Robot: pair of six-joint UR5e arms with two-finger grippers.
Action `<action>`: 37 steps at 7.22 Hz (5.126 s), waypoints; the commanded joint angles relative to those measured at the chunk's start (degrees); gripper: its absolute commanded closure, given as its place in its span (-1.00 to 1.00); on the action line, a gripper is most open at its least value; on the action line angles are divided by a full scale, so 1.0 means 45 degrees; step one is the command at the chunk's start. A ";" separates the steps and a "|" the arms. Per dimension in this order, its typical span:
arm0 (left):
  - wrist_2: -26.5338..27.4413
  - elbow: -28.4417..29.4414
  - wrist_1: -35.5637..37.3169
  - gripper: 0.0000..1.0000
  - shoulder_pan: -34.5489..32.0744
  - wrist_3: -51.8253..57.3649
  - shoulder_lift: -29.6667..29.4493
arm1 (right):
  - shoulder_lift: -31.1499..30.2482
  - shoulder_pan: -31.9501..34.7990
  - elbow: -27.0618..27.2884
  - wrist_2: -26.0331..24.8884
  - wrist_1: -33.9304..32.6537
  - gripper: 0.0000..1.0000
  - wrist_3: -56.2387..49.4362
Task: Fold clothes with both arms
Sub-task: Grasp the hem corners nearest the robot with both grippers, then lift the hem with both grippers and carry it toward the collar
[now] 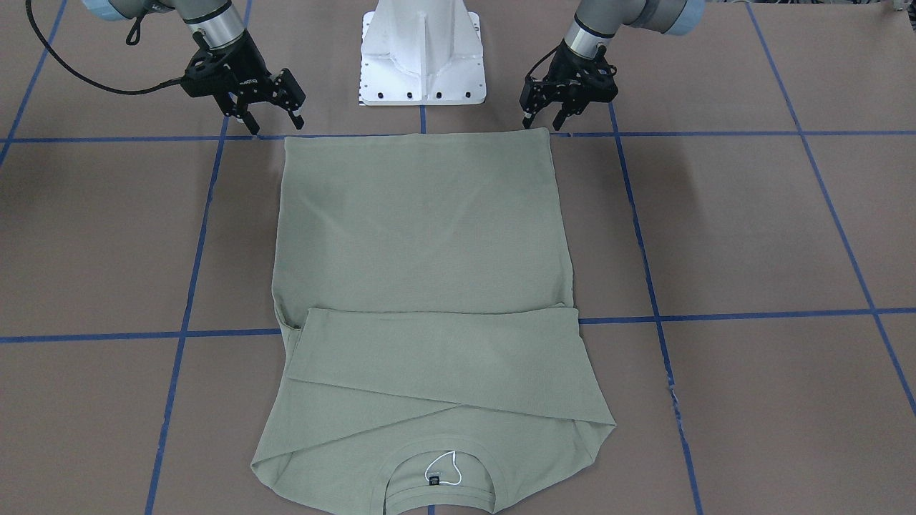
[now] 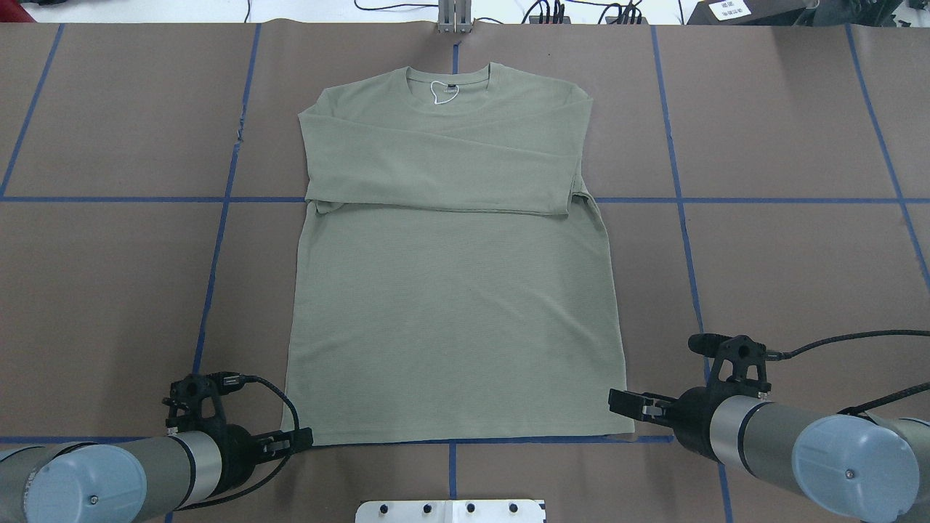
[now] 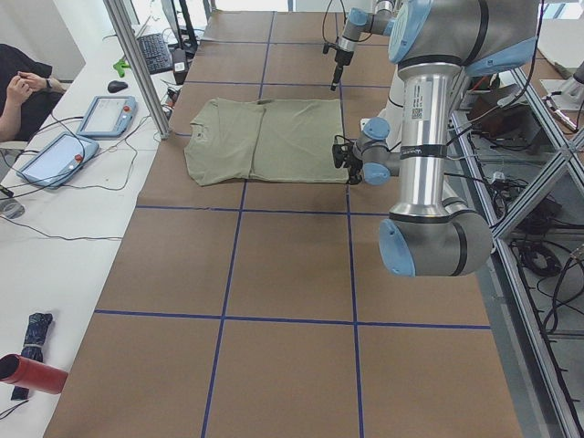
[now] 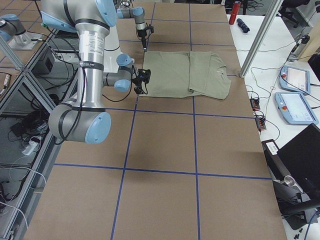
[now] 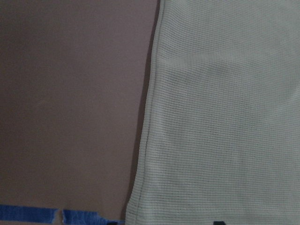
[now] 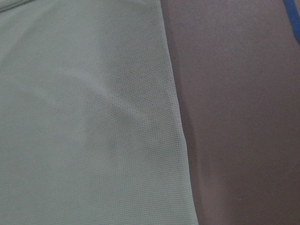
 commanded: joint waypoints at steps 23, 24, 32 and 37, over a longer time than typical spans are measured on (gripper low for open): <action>-0.0097 -0.0889 0.0054 1.00 -0.0176 0.0887 -0.0430 | 0.0805 -0.1473 -0.1328 -0.2216 -0.0781 -0.29 0.3745; -0.0097 -0.0889 0.0054 1.00 -0.0176 0.0887 -0.0430 | 0.0785 -0.1551 -0.1328 -0.2351 -0.0781 -0.19 0.3725; -0.1200 -0.2459 0.1331 1.00 -0.0292 0.0906 -0.0197 | 0.0843 -0.1980 0.1410 -0.1986 -0.4942 1.00 0.3666; -0.5074 -0.8272 0.7474 1.00 -0.1287 0.0925 -0.0818 | 0.4115 -0.1047 0.7130 0.2080 -1.3660 1.00 0.3202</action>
